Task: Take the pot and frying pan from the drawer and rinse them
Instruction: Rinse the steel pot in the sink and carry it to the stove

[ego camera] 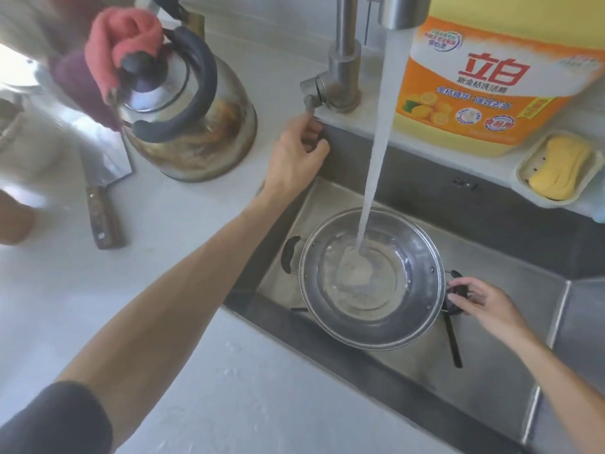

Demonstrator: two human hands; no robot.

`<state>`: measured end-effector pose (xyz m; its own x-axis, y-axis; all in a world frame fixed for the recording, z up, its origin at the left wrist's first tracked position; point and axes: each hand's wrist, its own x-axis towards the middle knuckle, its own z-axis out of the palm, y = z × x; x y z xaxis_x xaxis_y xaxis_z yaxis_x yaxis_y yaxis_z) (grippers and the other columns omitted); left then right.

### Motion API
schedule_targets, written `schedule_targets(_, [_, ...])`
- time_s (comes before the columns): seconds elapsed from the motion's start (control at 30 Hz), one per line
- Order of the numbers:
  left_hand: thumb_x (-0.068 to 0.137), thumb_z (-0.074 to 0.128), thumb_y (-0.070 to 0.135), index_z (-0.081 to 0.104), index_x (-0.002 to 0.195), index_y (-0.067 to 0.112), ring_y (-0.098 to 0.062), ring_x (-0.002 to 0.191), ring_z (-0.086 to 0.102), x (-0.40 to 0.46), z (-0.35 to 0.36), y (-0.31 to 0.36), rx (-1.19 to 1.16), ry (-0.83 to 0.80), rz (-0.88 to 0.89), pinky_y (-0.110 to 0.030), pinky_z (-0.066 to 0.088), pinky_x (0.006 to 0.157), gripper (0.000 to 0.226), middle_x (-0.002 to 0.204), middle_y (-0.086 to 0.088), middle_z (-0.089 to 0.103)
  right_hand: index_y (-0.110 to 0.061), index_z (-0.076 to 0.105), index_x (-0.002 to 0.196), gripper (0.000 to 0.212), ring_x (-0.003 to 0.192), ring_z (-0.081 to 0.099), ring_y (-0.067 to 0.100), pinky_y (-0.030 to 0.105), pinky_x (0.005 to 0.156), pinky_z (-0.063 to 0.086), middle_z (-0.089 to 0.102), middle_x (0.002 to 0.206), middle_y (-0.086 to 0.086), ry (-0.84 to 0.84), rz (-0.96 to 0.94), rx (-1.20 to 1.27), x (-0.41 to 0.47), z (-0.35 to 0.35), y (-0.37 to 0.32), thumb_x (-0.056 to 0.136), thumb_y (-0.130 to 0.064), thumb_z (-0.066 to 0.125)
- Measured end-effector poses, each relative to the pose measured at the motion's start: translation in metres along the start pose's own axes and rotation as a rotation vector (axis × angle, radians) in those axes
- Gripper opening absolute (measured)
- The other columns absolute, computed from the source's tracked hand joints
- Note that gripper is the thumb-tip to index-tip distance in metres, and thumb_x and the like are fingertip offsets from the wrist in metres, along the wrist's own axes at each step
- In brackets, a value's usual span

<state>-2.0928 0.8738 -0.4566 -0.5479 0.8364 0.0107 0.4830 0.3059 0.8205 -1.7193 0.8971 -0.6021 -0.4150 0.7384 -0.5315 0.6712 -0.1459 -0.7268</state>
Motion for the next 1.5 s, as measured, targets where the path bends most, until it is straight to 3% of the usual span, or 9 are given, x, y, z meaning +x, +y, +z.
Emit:
schedule_targets(0.27, [0.086, 0.059, 0.024, 0.05, 0.12, 0.013, -0.001, 0.073, 0.057, 0.008, 0.019, 0.014, -0.327, 0.418, -0.205, -0.017, 0.047, 0.076, 0.037, 0.08, 0.01, 0.058, -0.033, 0.066, 0.087, 0.024, 0.078, 0.07, 0.023, 0.025, 0.077, 0.053, 0.071, 0.097, 0.003, -0.001, -0.001, 0.035, 0.003, 0.002, 0.006, 0.08, -0.01, 0.07])
schedule_targets(0.47, [0.083, 0.049, 0.016, 0.066, 0.109, 0.007, -0.003, 0.073, 0.056, 0.017, 0.023, -0.001, -0.059, 0.29, -0.018, -0.018, 0.051, 0.073, 0.033, 0.091, -0.001, 0.063, -0.039, 0.066, 0.081, 0.026, 0.077, 0.067, 0.019, 0.02, 0.075, 0.052, 0.07, 0.095, -0.004, 0.018, 0.0, 0.053, 0.003, 0.002, 0.002, 0.08, -0.013, 0.07])
schedule_targets(0.67, [0.082, 0.054, 0.026, 0.039, 0.138, 0.002, -0.009, 0.088, 0.048, 0.021, 0.003, 0.004, 0.188, -0.09, 0.138, -0.003, 0.038, 0.076, 0.062, 0.109, -0.002, 0.041, -0.038, 0.064, 0.082, 0.025, 0.084, 0.065, 0.019, 0.019, 0.074, 0.051, 0.068, 0.101, -0.002, 0.03, 0.014, 0.04, 0.001, 0.003, -0.004, 0.081, -0.013, 0.07])
schedule_targets(0.8, [0.083, 0.056, 0.022, 0.049, 0.133, 0.026, -0.015, 0.1, 0.057, -0.024, -0.013, -0.038, 0.16, -0.191, -0.026, -0.021, 0.043, 0.09, 0.051, 0.113, -0.001, 0.056, -0.023, 0.063, 0.09, 0.02, 0.07, 0.06, 0.002, 0.005, 0.061, 0.045, 0.064, 0.095, -0.002, 0.041, 0.034, 0.046, -0.001, 0.003, -0.008, 0.082, -0.005, 0.067])
schedule_targets(0.93, [0.086, 0.057, 0.018, 0.058, 0.119, 0.03, -0.006, 0.096, 0.063, -0.074, -0.004, -0.098, 0.411, -0.642, -0.276, -0.021, 0.038, 0.081, 0.035, 0.105, 0.006, 0.064, -0.03, 0.062, 0.086, 0.025, 0.074, 0.062, 0.016, 0.025, 0.078, 0.05, 0.066, 0.1, 0.0, -0.011, 0.022, 0.038, 0.002, -0.001, -0.006, 0.082, -0.006, 0.067])
schedule_targets(1.03, [0.088, 0.054, 0.017, 0.057, 0.118, 0.036, -0.01, 0.088, 0.062, -0.086, 0.008, -0.126, 0.464, -0.761, -0.346, -0.025, 0.04, 0.08, 0.036, 0.1, 0.003, 0.065, -0.029, 0.062, 0.091, 0.026, 0.08, 0.062, 0.019, 0.024, 0.079, 0.051, 0.065, 0.1, -0.004, -0.026, 0.029, 0.039, 0.005, -0.001, -0.004, 0.083, -0.005, 0.066])
schedule_targets(1.27, [0.078, 0.073, 0.02, 0.064, 0.105, 0.029, -0.013, 0.066, 0.048, -0.09, 0.008, -0.131, 0.415, -0.706, -0.266, -0.022, 0.037, 0.066, 0.03, 0.076, 0.004, 0.058, -0.023, 0.059, 0.099, 0.035, 0.071, 0.062, 0.0, 0.004, 0.069, 0.046, 0.061, 0.09, -0.004, -0.112, -0.001, 0.039, -0.002, -0.013, -0.018, 0.078, 0.004, 0.068])
schedule_targets(1.4, [0.076, 0.075, 0.013, 0.065, 0.097, 0.032, -0.003, 0.051, 0.047, -0.095, -0.015, -0.112, 0.326, -0.624, -0.147, -0.006, 0.036, 0.058, 0.03, 0.052, 0.015, 0.056, -0.029, 0.061, 0.089, 0.032, 0.078, 0.062, 0.002, 0.006, 0.074, 0.047, 0.064, 0.091, -0.004, 0.04, -0.118, 0.037, -0.034, -0.027, -0.026, 0.077, -0.001, 0.071])
schedule_targets(1.5, [0.074, 0.077, 0.01, 0.071, 0.096, 0.033, 0.003, 0.066, 0.058, -0.102, -0.035, -0.1, 0.332, -0.501, 0.021, -0.008, 0.041, 0.069, 0.033, 0.071, 0.025, 0.063, -0.027, 0.058, 0.081, 0.026, 0.079, 0.061, -0.005, 0.005, 0.077, 0.044, 0.061, 0.087, -0.012, 0.229, -0.286, -0.068, -0.06, -0.034, -0.037, 0.077, -0.005, 0.072])
